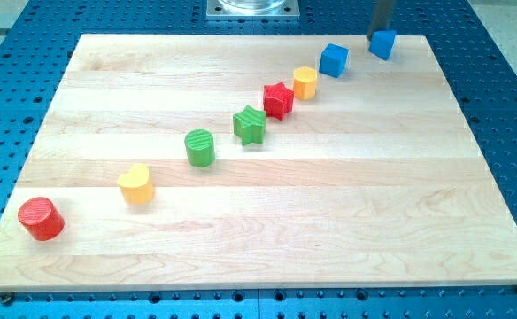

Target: Move the blue triangle to the top right of the blue cube

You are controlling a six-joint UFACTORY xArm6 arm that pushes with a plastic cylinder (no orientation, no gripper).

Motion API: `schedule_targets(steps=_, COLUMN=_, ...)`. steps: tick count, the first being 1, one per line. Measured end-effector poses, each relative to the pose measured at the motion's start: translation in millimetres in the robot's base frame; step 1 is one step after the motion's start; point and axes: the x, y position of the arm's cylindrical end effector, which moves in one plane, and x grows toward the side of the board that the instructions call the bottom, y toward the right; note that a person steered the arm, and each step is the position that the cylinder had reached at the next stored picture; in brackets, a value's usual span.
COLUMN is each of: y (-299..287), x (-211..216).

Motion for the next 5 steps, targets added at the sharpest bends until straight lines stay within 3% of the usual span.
schedule_targets(steps=1, y=31, x=20)
schedule_targets(steps=2, y=-10, x=30)
schedule_targets(steps=5, y=8, x=70)
